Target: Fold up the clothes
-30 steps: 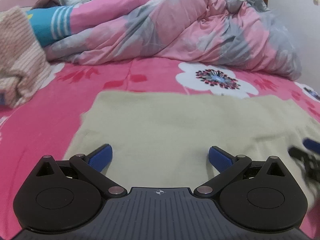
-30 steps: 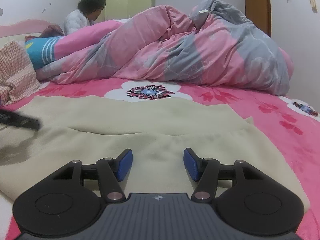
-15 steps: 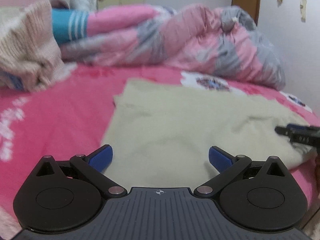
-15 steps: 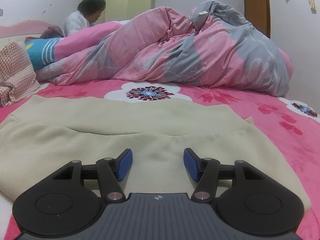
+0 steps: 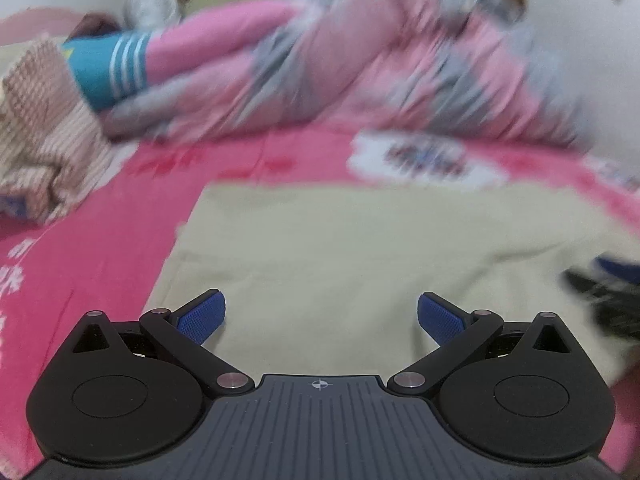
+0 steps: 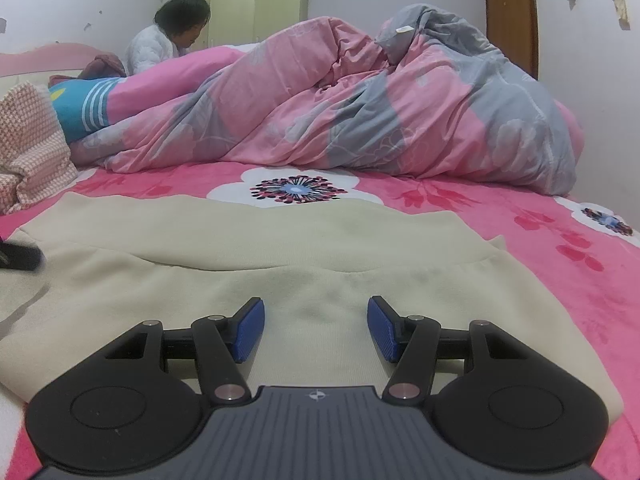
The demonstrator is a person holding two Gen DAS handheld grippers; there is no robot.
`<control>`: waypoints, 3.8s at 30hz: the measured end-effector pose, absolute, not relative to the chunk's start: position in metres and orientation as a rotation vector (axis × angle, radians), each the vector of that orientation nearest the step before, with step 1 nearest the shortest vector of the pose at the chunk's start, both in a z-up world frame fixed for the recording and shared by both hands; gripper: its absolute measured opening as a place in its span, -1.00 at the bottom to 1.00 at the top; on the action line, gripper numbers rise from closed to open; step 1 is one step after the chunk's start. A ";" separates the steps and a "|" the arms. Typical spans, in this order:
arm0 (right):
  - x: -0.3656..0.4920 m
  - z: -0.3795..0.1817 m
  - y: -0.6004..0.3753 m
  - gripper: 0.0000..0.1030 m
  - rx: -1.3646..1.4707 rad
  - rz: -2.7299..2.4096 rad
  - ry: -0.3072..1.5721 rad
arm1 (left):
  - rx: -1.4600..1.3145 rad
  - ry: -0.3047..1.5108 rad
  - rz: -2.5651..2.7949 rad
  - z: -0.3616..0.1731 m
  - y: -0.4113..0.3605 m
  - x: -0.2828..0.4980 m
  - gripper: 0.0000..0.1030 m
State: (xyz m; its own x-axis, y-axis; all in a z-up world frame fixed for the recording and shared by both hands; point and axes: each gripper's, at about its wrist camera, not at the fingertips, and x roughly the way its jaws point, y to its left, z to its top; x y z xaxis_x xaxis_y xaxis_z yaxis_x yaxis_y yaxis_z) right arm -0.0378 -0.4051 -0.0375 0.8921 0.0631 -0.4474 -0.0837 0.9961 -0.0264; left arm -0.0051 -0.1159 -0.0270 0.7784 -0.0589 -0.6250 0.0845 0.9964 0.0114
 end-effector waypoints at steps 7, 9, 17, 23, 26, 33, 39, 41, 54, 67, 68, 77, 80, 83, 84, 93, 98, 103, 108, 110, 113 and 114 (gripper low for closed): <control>-0.032 -0.013 -0.394 0.24 -0.051 0.063 0.521 | 0.019 0.701 -0.038 -0.029 -0.115 -0.003 1.00; -0.032 -0.004 -0.389 0.31 -0.022 0.086 0.495 | 0.018 0.710 -0.032 -0.028 -0.115 -0.003 1.00; -0.006 -0.028 -0.373 0.83 -0.017 0.104 0.586 | 0.013 0.747 -0.014 -0.026 -0.119 0.004 1.00; -0.011 -0.033 -0.370 0.85 -0.030 0.097 0.556 | 0.013 0.755 -0.007 -0.026 -0.120 0.004 1.00; -0.012 -0.034 -0.369 0.85 -0.032 0.094 0.553 | 0.014 0.756 -0.006 -0.026 -0.120 0.004 1.00; -0.013 -0.035 -0.369 0.85 -0.032 0.089 0.542 | 0.017 0.757 -0.001 -0.026 -0.121 0.004 1.00; -0.013 -0.036 -0.369 0.85 -0.031 0.090 0.538 | 0.021 0.756 0.002 -0.027 -0.121 0.004 1.00; -0.013 -0.036 -0.369 0.86 -0.030 0.090 0.538 | 0.022 0.758 0.002 -0.026 -0.121 0.004 1.00; -0.013 -0.035 -0.368 0.86 -0.032 0.089 0.541 | 0.022 0.770 0.005 -0.026 -0.122 0.006 1.00; -0.014 -0.036 -0.367 0.86 -0.034 0.087 0.541 | 0.023 0.770 0.006 -0.026 -0.122 0.006 1.00; -0.014 -0.036 -0.367 0.86 -0.034 0.087 0.541 | 0.023 0.770 0.006 -0.026 -0.122 0.006 1.00; -0.013 -0.036 -0.367 0.86 -0.035 0.086 0.542 | 0.023 0.769 0.006 -0.026 -0.122 0.006 1.00; -0.013 -0.035 -0.368 0.86 -0.035 0.086 0.542 | 0.023 0.769 0.006 -0.026 -0.122 0.006 1.00; -0.013 -0.036 -0.368 0.87 -0.035 0.086 0.542 | 0.024 0.769 0.006 -0.027 -0.121 0.006 1.00; -0.013 -0.035 -0.368 0.86 -0.035 0.087 0.542 | 0.024 0.769 0.006 -0.027 -0.121 0.006 1.00; -0.013 -0.036 -0.368 0.86 -0.036 0.087 0.542 | 0.024 0.768 0.006 -0.026 -0.122 0.006 1.00; -0.013 -0.036 -0.368 0.86 -0.036 0.087 0.542 | 0.027 0.761 0.003 -0.025 -0.121 0.005 1.00; -0.013 -0.036 -0.368 0.86 -0.036 0.087 0.542 | -0.023 0.721 -0.012 -0.016 -0.116 0.001 1.00; -0.013 -0.036 -0.368 0.87 -0.037 0.086 0.542 | -0.091 0.651 -0.065 -0.009 -0.113 0.004 1.00; -0.013 -0.036 -0.368 0.87 -0.038 0.085 0.542 | -0.092 0.636 -0.100 -0.008 -0.114 0.007 1.00; -0.013 -0.036 -0.367 0.87 -0.039 0.085 0.542 | -0.095 0.628 -0.147 -0.014 -0.113 0.008 0.98; -0.013 -0.036 -0.367 0.87 -0.039 0.085 0.543 | -0.098 0.639 -0.156 -0.019 -0.111 0.008 0.98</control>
